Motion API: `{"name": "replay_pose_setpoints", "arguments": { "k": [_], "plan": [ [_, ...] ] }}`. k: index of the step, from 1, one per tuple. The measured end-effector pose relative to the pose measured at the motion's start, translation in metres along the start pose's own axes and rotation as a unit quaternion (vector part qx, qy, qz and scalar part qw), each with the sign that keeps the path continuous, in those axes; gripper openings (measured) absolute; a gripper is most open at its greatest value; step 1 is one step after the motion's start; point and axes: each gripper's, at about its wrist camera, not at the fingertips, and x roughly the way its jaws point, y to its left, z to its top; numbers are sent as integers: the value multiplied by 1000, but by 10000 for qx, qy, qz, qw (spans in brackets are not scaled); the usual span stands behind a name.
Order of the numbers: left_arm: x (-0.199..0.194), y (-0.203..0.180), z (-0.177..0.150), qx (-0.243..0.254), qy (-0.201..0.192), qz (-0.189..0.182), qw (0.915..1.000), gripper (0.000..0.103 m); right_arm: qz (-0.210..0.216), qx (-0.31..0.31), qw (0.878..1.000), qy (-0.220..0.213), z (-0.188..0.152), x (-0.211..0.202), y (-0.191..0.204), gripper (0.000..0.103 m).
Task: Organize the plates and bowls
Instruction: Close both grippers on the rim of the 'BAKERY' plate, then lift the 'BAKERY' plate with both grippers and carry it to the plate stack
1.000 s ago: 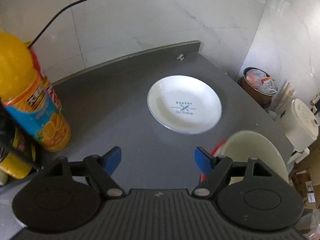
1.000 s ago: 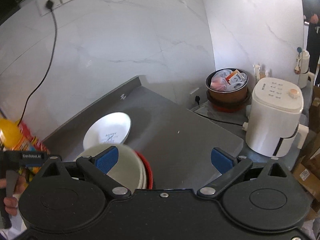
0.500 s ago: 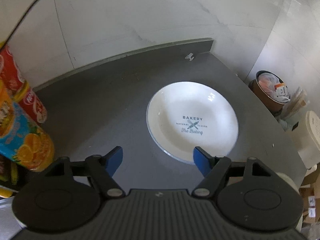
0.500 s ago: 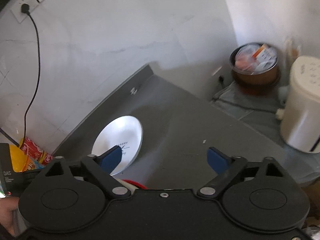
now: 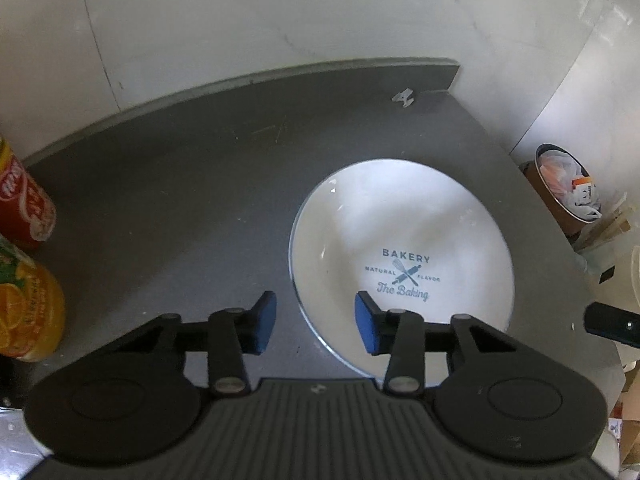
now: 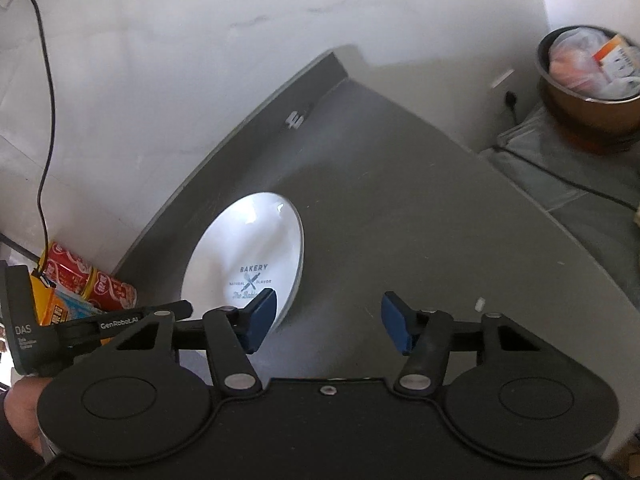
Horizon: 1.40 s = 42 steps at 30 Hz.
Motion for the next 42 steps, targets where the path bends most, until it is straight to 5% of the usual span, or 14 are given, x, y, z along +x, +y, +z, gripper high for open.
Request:
{"name": "replay_pose_setpoints", "arguments": {
  "k": [13, 23, 27, 42],
  "plan": [
    [26, 8, 9, -474, 126, -8, 9988, 19, 259, -228, 9986, 397, 23, 54, 10, 48],
    [28, 15, 6, -557, 90, -124, 9983, 16, 160, -753, 9945, 705, 27, 80, 22, 37],
    [26, 15, 5, -548, 109, -136, 9983, 15, 237, -1146, 9897, 821, 24, 85, 30, 16],
    [15, -18, 7, -253, -54, -551, 9981, 13, -185, -1325, 9909, 171, 18, 44, 22, 12]
  ]
}}
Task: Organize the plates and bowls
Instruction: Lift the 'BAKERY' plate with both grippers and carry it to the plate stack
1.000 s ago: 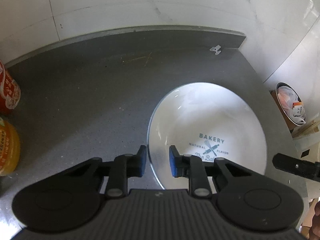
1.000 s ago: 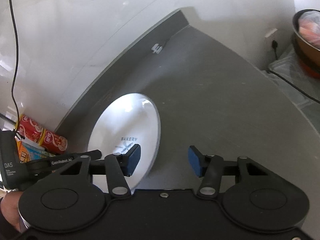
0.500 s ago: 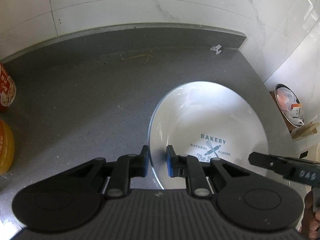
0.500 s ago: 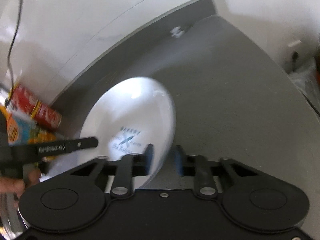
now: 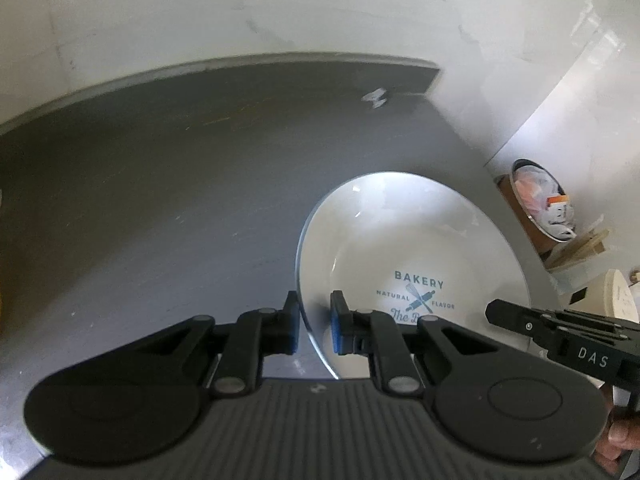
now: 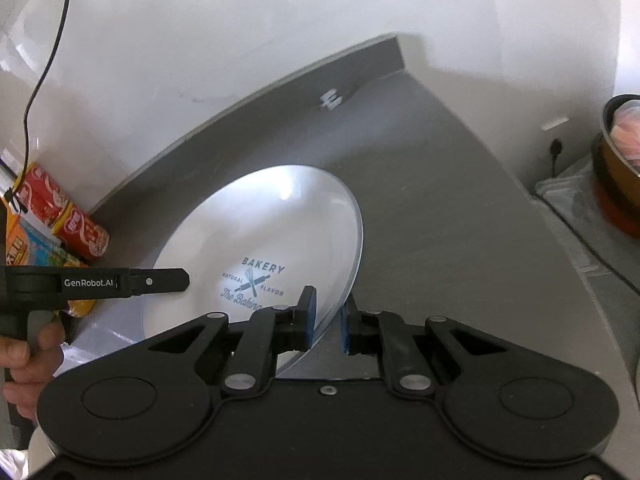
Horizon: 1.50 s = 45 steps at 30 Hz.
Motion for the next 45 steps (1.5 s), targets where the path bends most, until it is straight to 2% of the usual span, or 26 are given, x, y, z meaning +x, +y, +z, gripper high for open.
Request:
{"name": "replay_pose_setpoints", "arguments": {
  "k": [9, 18, 28, 45],
  "plan": [
    [-29, -26, 5, 212, -320, -327, 9987, 13, -255, -119, 9988, -407, 4, -50, 4, 13],
    [-74, -36, -7, 299, -597, -479, 9966, 13, -378, -209, 9968, -668, -3, -94, 27, 13],
    [-127, -20, -28, 285, -901, -524, 9941, 13, -348, -364, 9940, -974, -22, -128, 71, 13],
    [-211, 56, -94, -74, -1224, -356, 9918, 13, -88, -678, 9918, -1079, -76, -149, 168, 13]
  ]
}}
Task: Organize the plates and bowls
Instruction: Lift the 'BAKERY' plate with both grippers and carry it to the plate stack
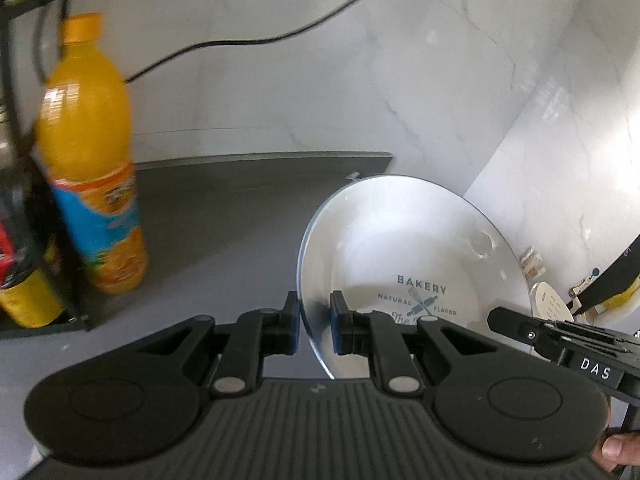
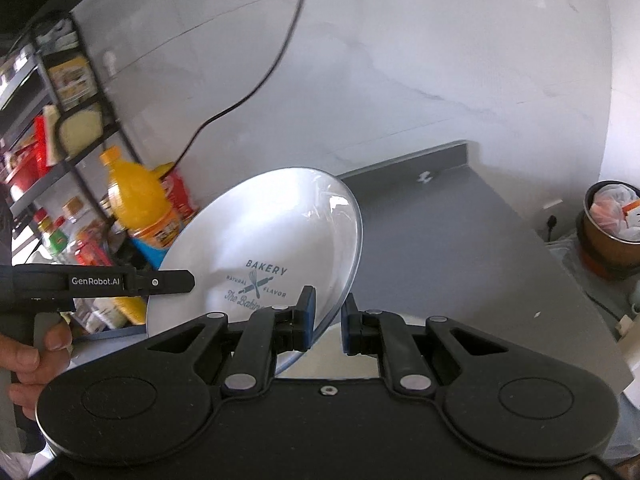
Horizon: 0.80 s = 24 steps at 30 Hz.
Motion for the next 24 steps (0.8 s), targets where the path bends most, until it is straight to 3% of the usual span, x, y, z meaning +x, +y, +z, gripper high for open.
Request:
{"name": "replay_pose_setpoints", "arguments": {
  "k": [12, 24],
  "plan": [
    [-71, 69, -36, -285, -137, 251, 9992, 13, 281, -237, 9993, 80, -32, -9, 76, 13],
    [-113, 122, -83, -558, -128, 484, 9972, 13, 504, -367, 9973, 399, -82, -1, 130, 13]
  ]
}}
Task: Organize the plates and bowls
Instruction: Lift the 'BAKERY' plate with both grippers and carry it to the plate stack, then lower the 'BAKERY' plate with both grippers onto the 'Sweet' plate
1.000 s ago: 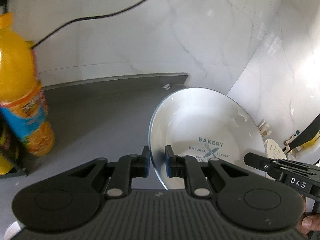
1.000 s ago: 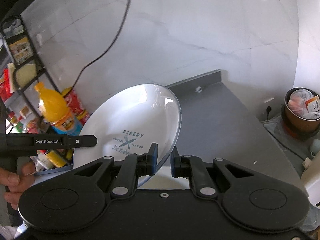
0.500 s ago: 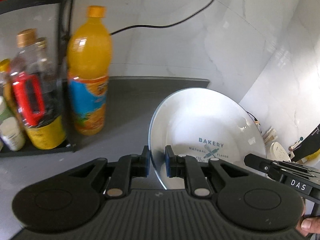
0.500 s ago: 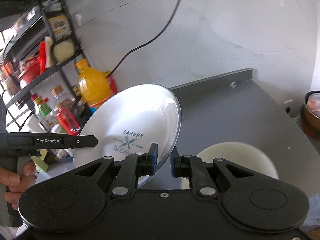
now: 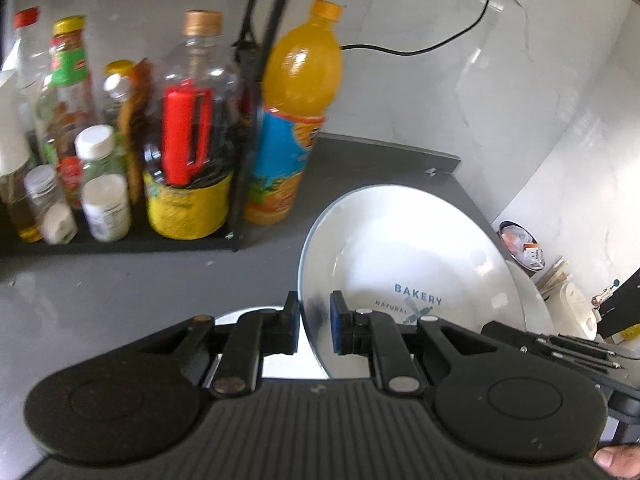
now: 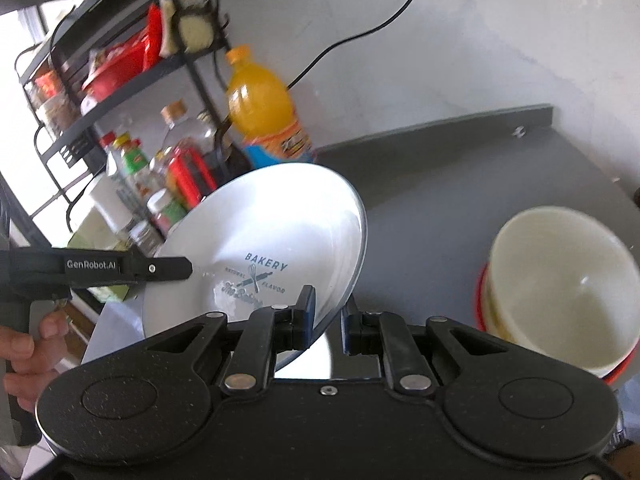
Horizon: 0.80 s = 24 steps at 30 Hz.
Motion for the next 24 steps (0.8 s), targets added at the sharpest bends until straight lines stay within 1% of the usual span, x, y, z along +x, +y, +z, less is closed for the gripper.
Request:
{"name": "replay_pose_setpoints", "arguments": {
  "k": [9, 14, 24],
  "plan": [
    [-1, 34, -38, -212, 273, 161, 9993, 13, 23, -77, 9994, 325, -30, 13, 21, 13],
    [5, 40, -54, -281, 443, 238, 9983, 13, -34, -116, 9987, 487, -43, 21, 22, 13],
    [20, 41, -73, -290, 698, 314, 9966, 13, -178, -169, 9967, 769, -59, 31, 16, 13]
  ]
}}
